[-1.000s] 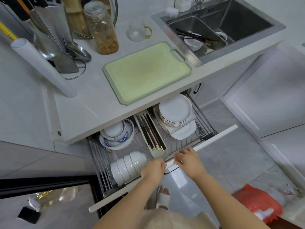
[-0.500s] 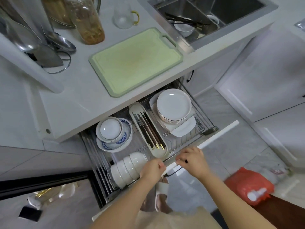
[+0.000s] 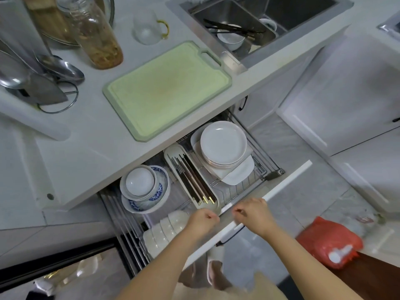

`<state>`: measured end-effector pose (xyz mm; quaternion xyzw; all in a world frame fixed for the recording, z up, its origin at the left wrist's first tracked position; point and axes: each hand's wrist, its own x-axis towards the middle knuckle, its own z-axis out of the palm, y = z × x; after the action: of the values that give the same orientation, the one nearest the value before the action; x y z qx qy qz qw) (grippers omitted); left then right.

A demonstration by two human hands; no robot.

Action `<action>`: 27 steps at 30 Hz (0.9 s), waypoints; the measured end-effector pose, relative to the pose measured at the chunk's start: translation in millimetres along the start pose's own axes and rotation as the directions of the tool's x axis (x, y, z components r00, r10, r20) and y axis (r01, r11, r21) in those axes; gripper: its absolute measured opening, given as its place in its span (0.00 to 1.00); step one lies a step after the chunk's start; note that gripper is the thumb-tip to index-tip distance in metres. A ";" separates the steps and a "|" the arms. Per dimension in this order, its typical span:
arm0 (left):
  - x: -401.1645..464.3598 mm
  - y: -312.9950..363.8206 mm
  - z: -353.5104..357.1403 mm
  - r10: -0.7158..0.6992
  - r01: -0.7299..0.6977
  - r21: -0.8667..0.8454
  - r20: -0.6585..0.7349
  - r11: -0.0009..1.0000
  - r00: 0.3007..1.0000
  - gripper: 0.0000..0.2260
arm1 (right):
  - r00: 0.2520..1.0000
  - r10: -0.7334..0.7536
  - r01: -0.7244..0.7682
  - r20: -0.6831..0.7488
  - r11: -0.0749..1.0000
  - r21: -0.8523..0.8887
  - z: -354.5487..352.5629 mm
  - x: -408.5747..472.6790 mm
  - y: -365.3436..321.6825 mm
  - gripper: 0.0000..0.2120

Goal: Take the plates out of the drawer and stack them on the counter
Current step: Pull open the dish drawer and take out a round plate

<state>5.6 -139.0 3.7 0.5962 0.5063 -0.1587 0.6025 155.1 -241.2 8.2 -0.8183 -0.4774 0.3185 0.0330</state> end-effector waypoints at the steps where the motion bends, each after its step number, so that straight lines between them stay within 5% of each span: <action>1: 5.7 8.4 -4.2 0.013 -0.013 -0.006 -0.005 1.000 1.000 0.10 | 1.000 0.017 -0.017 -0.001 0.998 0.066 -4.7 6.8 0.8 0.10; 5: 35.4 44.3 -26.0 0.030 -0.035 -0.080 -0.071 0.996 0.997 0.05 | 0.992 0.125 -0.120 0.006 0.938 0.325 -23.9 41.5 6.0 0.10; 19: 165.2 99.6 -62.3 0.006 0.005 0.030 -0.335 1.000 0.942 0.24 | 0.854 0.520 -0.422 -0.023 0.716 0.556 -47.3 166.9 42.8 0.19; 27: 201.3 98.2 -56.1 -0.001 -0.035 -0.083 -0.398 0.996 0.917 0.19 | 0.810 0.583 -0.447 -0.066 0.686 0.574 -26.4 201.3 51.6 0.20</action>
<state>148.0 16.8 -89.9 0.5930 0.6195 -0.0066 0.5144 277.7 -101.2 -87.9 -0.9095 -0.1105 0.3314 0.2255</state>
